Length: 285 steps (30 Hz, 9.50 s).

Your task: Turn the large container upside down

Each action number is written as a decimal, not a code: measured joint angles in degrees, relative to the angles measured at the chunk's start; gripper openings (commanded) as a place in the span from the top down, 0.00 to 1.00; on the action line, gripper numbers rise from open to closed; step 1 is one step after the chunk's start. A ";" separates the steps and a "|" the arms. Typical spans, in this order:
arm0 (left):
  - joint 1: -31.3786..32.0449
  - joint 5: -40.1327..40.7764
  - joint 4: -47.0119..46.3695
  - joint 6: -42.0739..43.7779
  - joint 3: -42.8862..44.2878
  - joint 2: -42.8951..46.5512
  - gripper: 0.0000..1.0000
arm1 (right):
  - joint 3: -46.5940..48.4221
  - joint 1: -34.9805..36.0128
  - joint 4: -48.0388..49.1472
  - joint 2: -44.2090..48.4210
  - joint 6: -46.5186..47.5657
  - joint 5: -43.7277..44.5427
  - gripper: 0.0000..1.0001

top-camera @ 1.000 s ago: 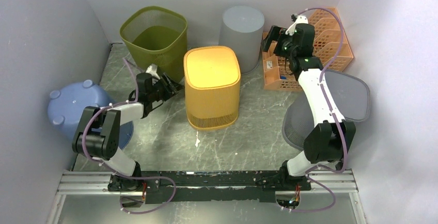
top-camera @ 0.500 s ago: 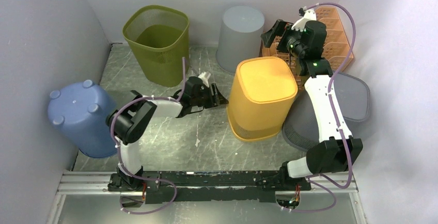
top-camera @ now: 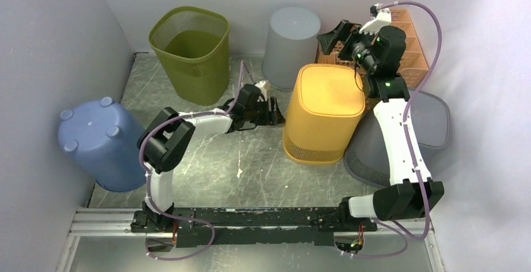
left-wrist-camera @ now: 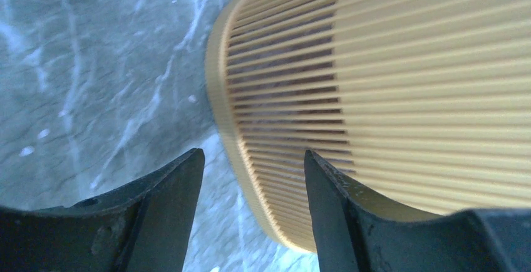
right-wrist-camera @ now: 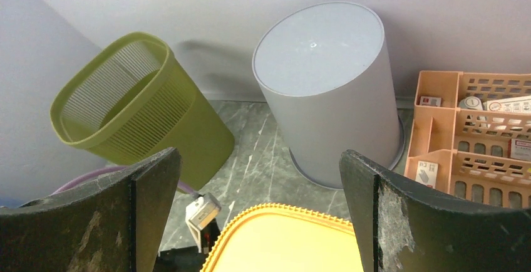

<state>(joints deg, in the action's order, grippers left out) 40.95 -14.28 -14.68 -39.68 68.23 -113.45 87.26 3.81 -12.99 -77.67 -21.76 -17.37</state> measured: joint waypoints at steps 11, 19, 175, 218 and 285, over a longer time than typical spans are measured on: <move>0.83 10.99 28.63 22.29 13.05 19.26 0.17 | -4.98 0.02 2.89 0.68 -2.36 -2.34 0.00; -5.33 12.76 35.52 40.46 31.47 20.79 0.11 | -5.31 0.11 3.63 -0.04 -3.34 -3.28 0.00; -49.66 -23.61 -28.74 -21.33 -11.50 8.72 0.93 | -10.88 2.86 17.07 -8.66 -0.50 0.35 0.00; -46.80 -18.14 -0.90 -0.15 -1.55 15.30 0.85 | 22.36 25.20 -5.99 -37.51 5.27 6.01 0.00; -42.38 -1.31 4.83 10.91 1.90 15.10 0.34 | 31.12 27.82 -12.68 -35.85 -0.20 0.26 0.02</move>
<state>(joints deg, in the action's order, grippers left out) -1.43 -15.59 -9.85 -28.77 70.13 -98.35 118.39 31.64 -25.67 -113.51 -21.96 -17.10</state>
